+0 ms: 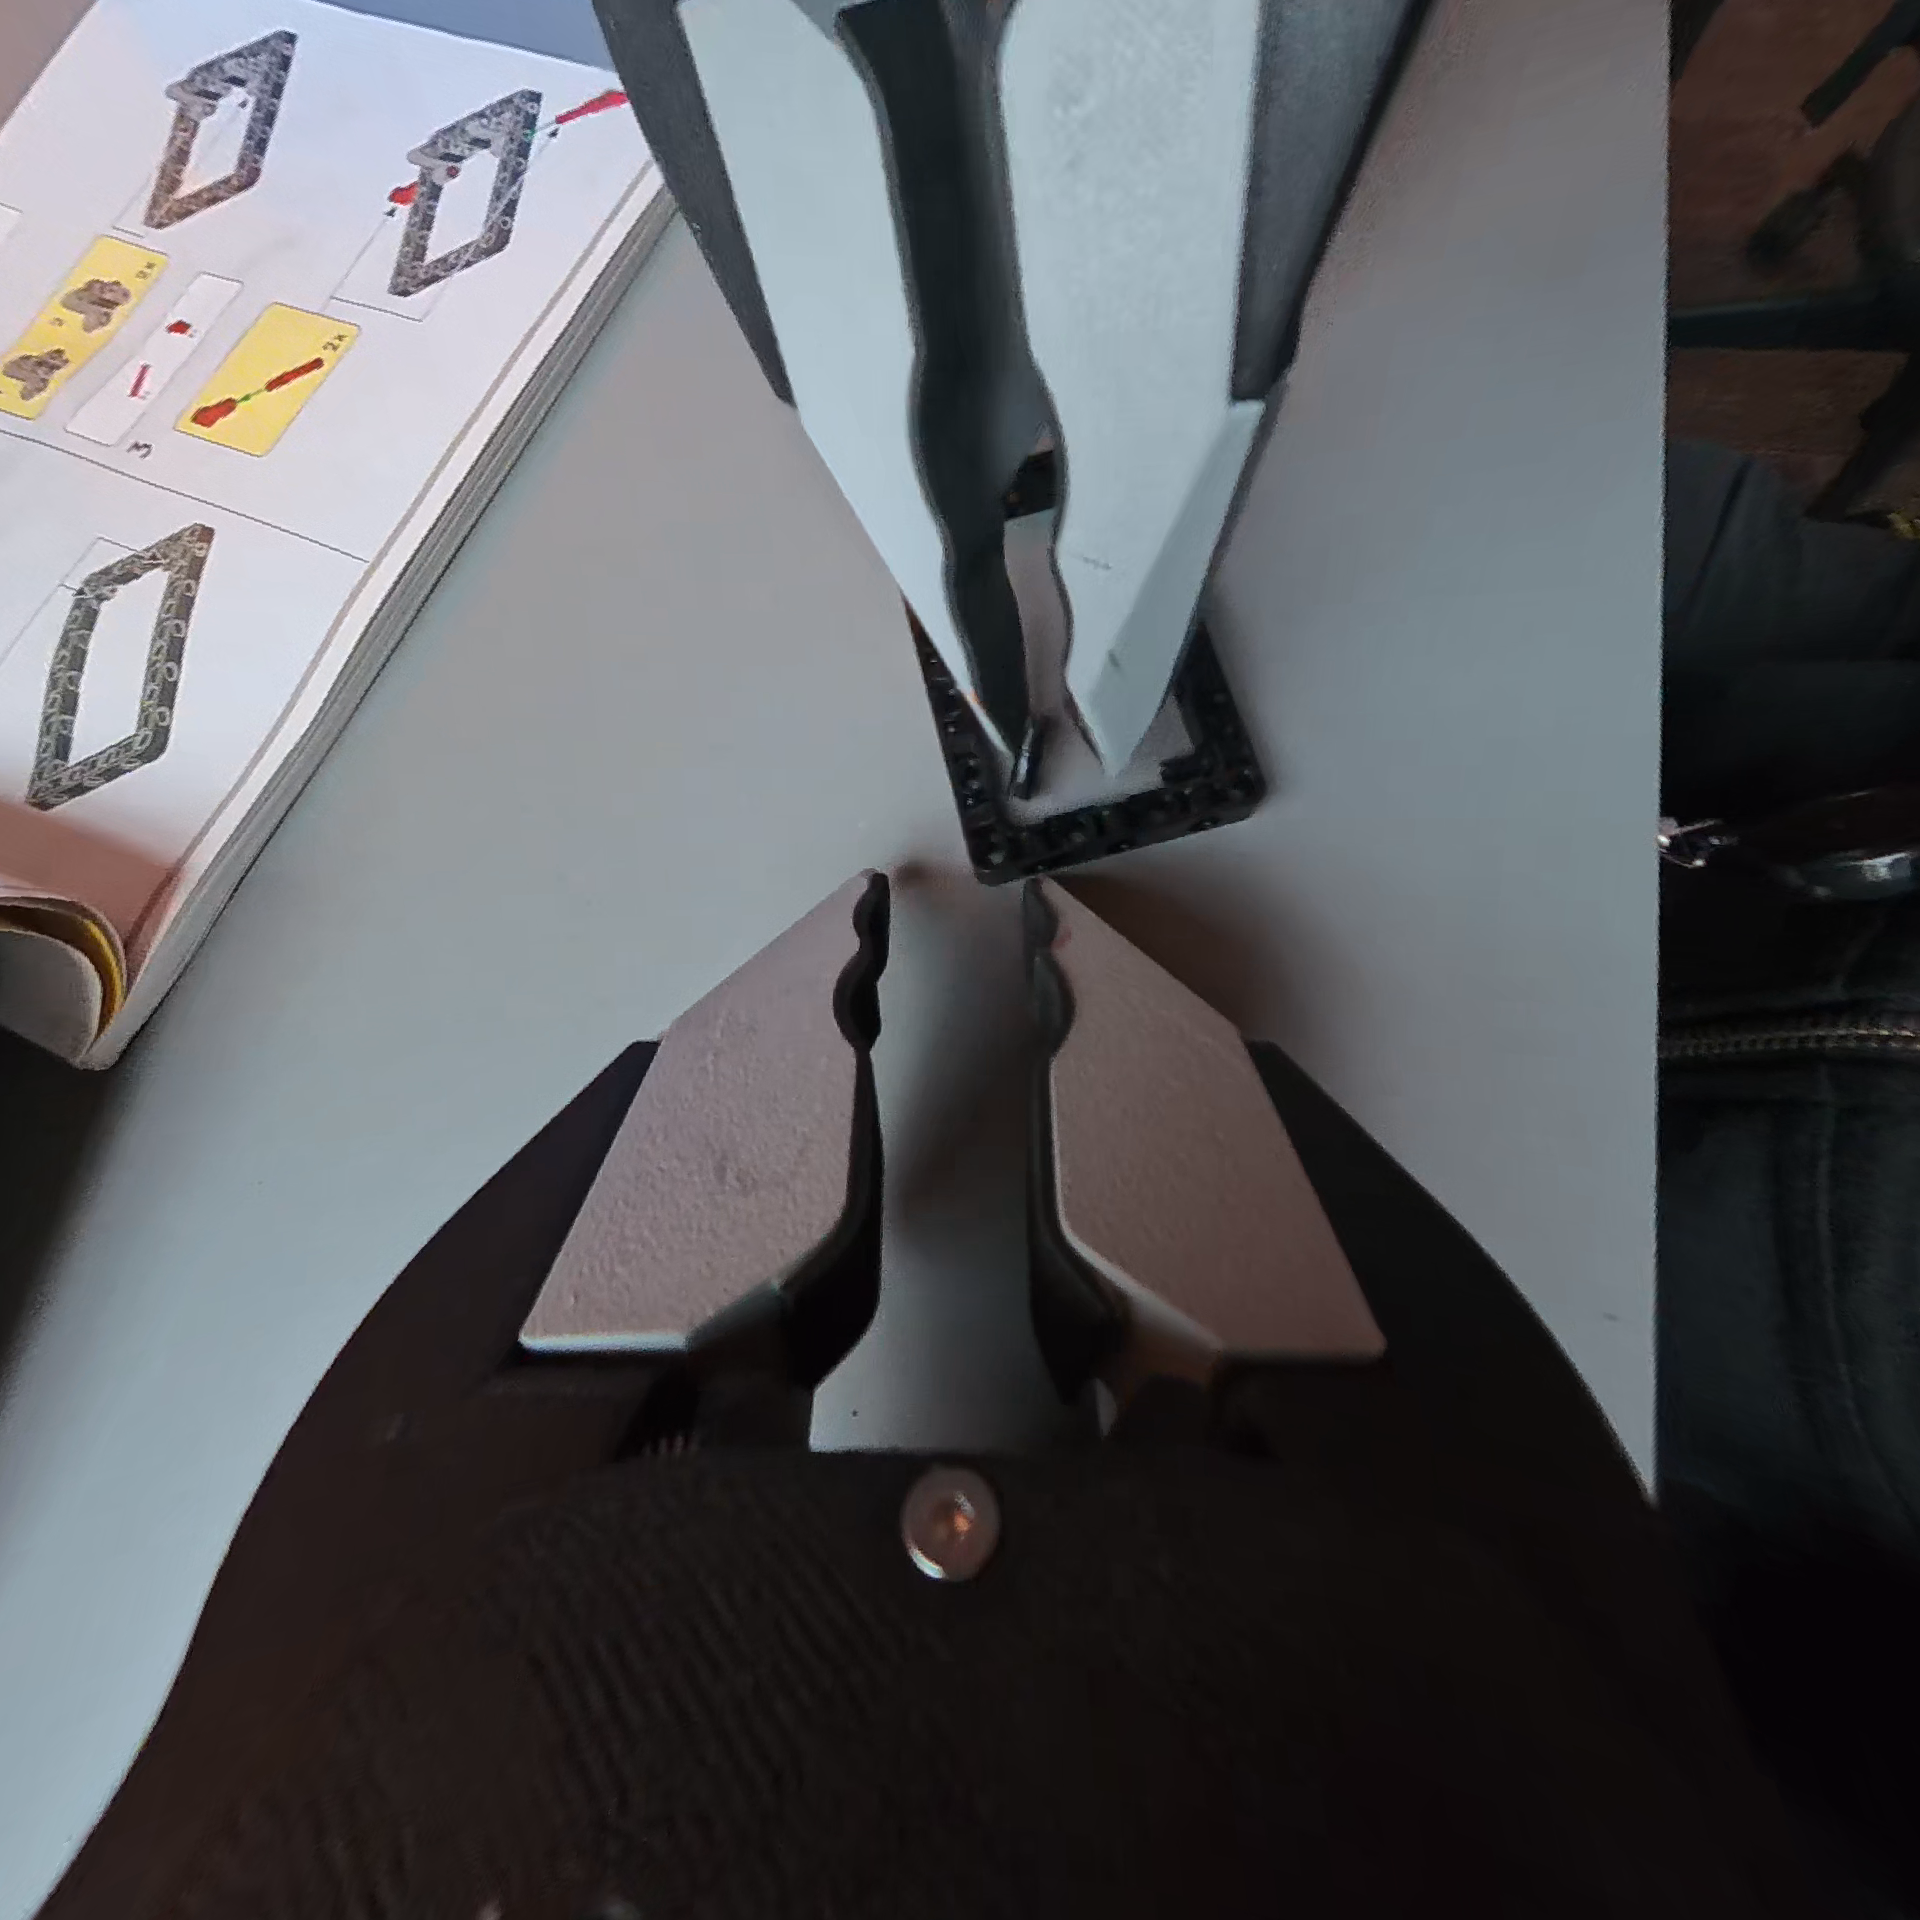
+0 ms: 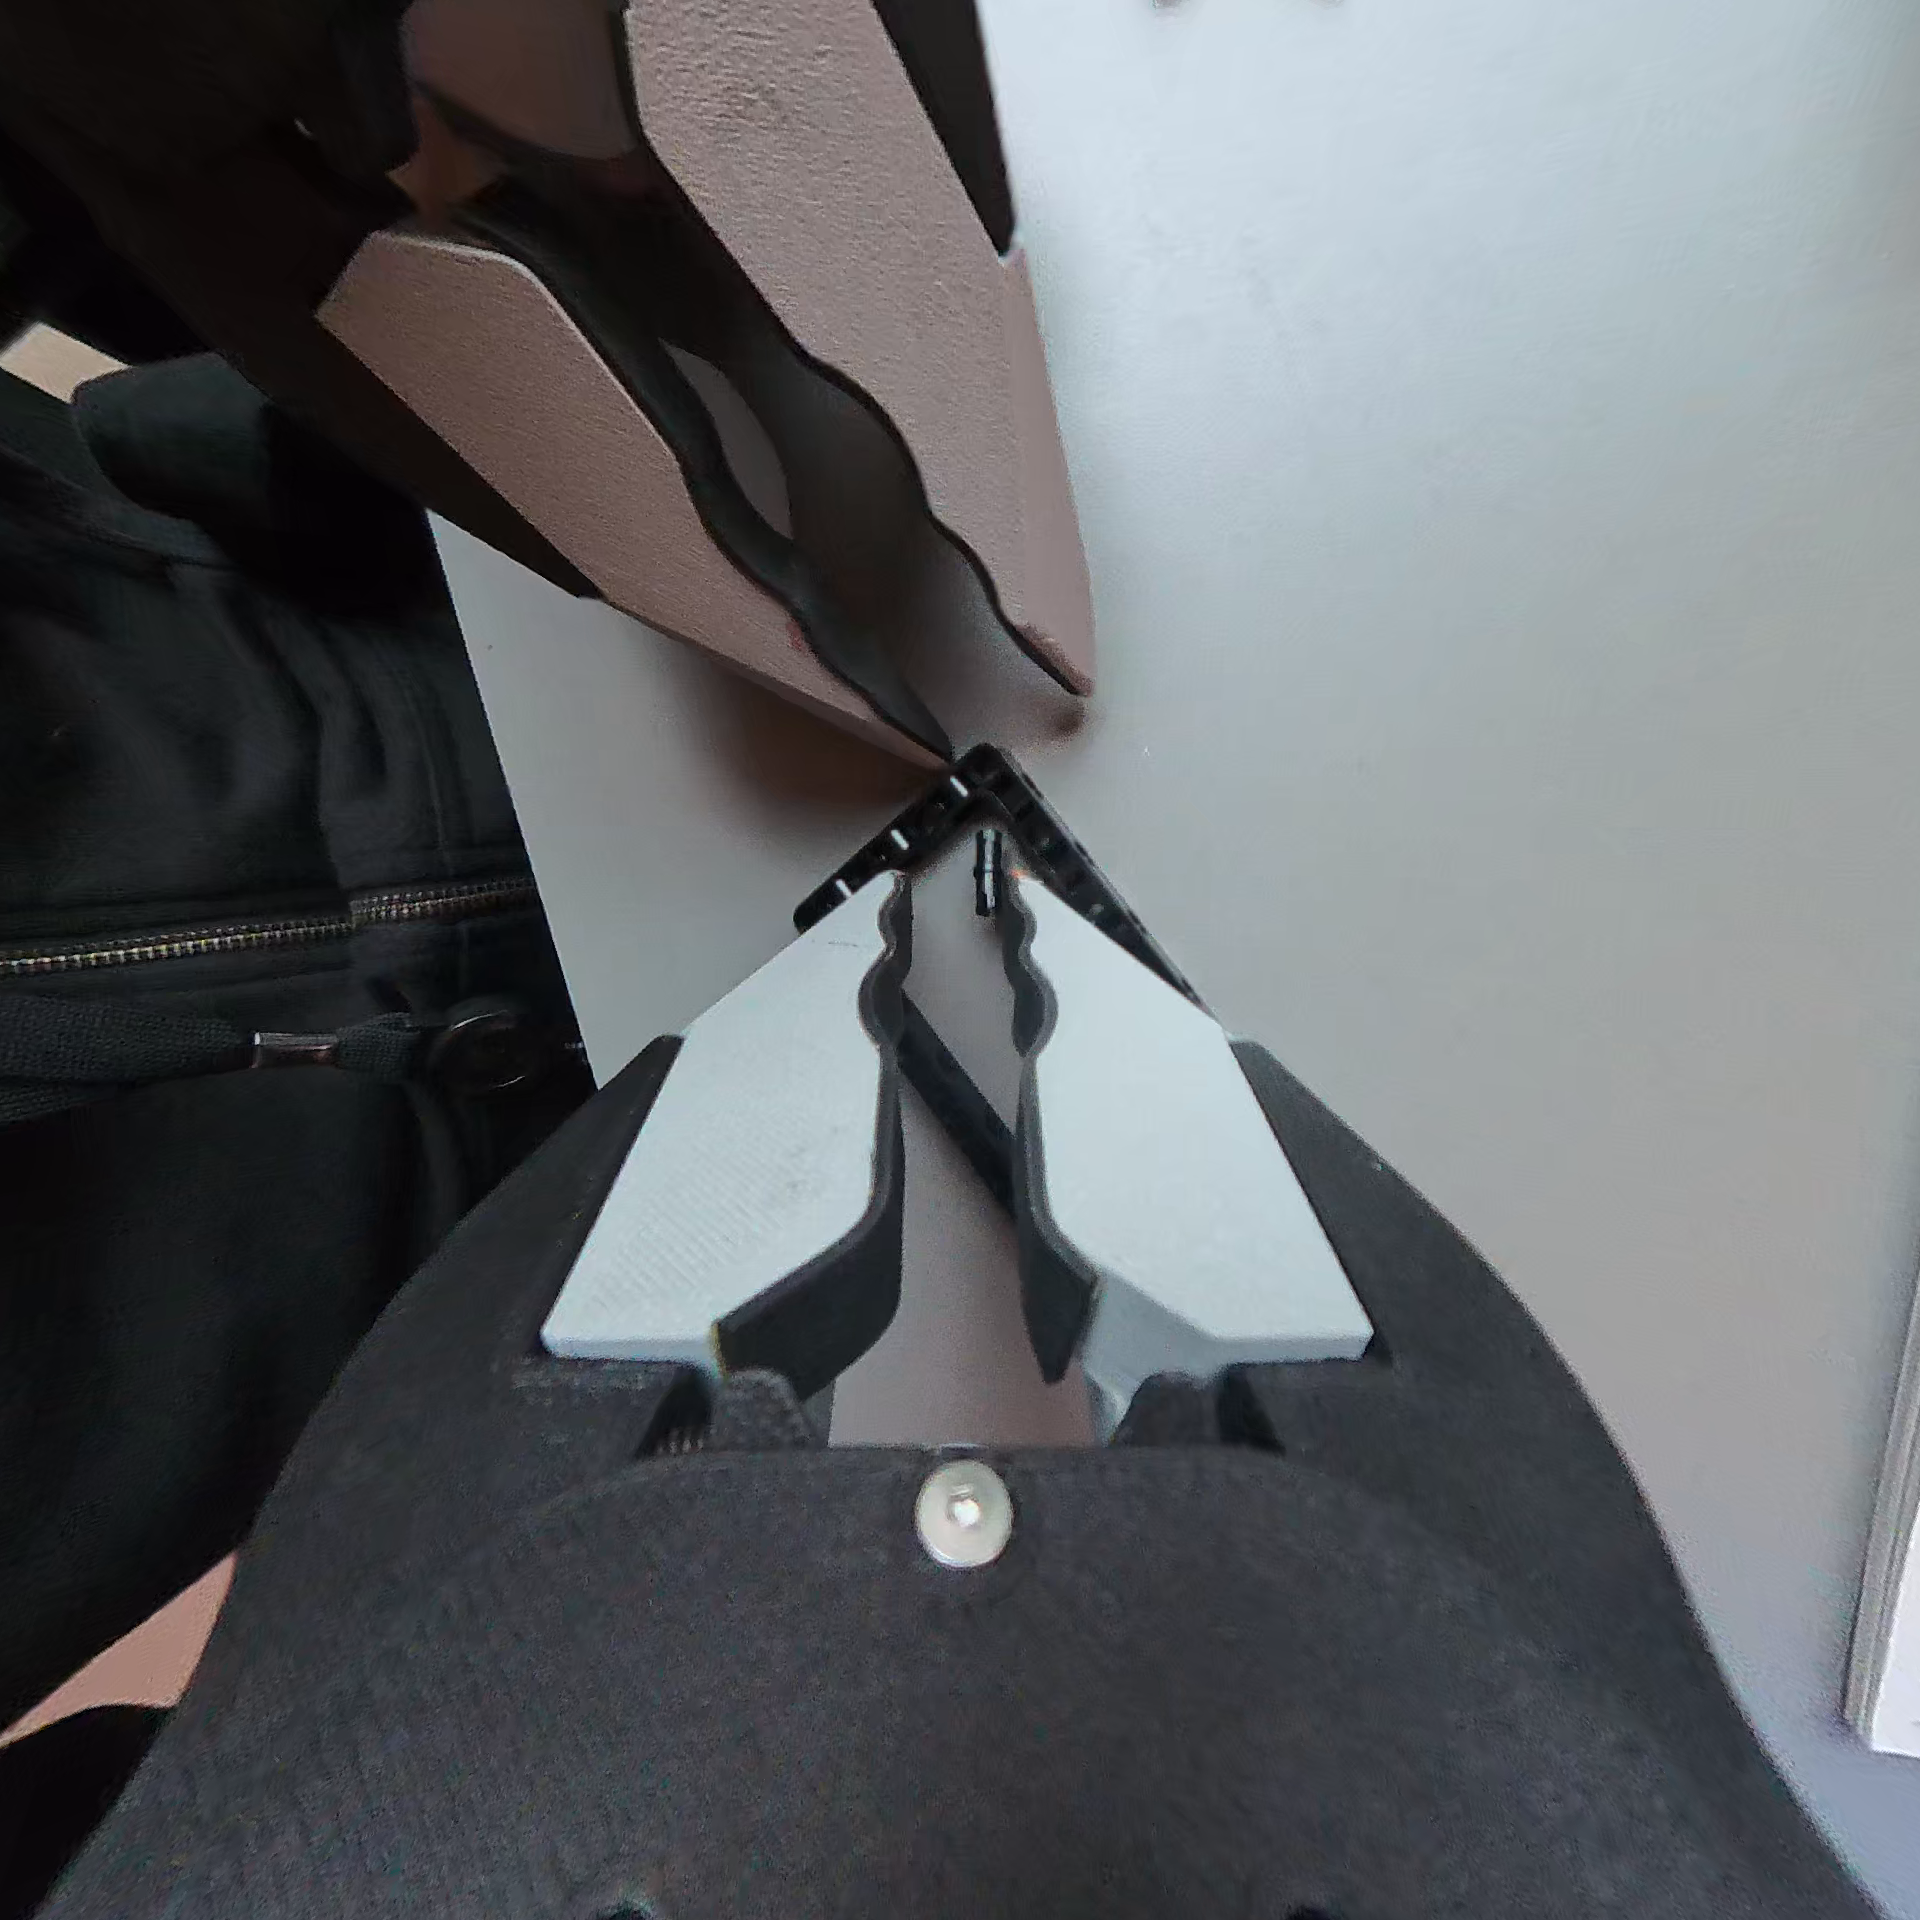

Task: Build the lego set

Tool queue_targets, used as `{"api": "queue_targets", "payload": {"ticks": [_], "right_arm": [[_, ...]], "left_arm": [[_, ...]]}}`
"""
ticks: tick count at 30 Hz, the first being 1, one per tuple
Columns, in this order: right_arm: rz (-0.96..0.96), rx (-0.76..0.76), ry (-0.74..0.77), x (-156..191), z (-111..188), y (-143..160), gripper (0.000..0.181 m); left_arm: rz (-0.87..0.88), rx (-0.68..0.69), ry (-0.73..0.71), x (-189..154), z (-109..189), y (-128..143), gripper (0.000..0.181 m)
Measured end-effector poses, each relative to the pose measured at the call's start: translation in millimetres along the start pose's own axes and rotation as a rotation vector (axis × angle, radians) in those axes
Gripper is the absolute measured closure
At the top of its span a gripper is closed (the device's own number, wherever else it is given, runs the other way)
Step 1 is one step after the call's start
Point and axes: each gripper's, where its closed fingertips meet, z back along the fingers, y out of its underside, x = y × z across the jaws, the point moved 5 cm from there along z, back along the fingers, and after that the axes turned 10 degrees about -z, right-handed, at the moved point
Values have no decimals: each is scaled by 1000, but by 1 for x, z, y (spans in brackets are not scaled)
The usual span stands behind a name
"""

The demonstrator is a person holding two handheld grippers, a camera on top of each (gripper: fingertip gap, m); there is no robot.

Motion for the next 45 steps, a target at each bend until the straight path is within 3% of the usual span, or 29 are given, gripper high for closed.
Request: {"api": "queue_targets", "payload": {"ticks": [1,7,12,20,26,30,38,45], "right_arm": [[-7,0,-6,-1,1,1,168],[-58,-15,-36,-1,-3,3,172],[-10,-51,-20,0,-2,10,174],[-111,-253,-122,-3,8,12,180],[-172,-340,-244,0,17,10,180],[-192,-359,-264,-1,16,12,180],[-120,-378,-138,0,15,20,169],[73,-374,117,11,13,17,172]], "left_arm": [[-5,-2,5,-2,0,0,156],[-51,2,-43,-3,0,-4,141],[-164,-14,-85,-8,1,-13,160],[-249,-74,-112,-11,3,-25,159],[-359,-78,-162,-16,2,-32,177],[-385,-81,-177,-16,2,-32,178],[-463,-43,-200,-17,-3,-27,178],[-472,-31,-146,-23,-7,-25,179]]}}
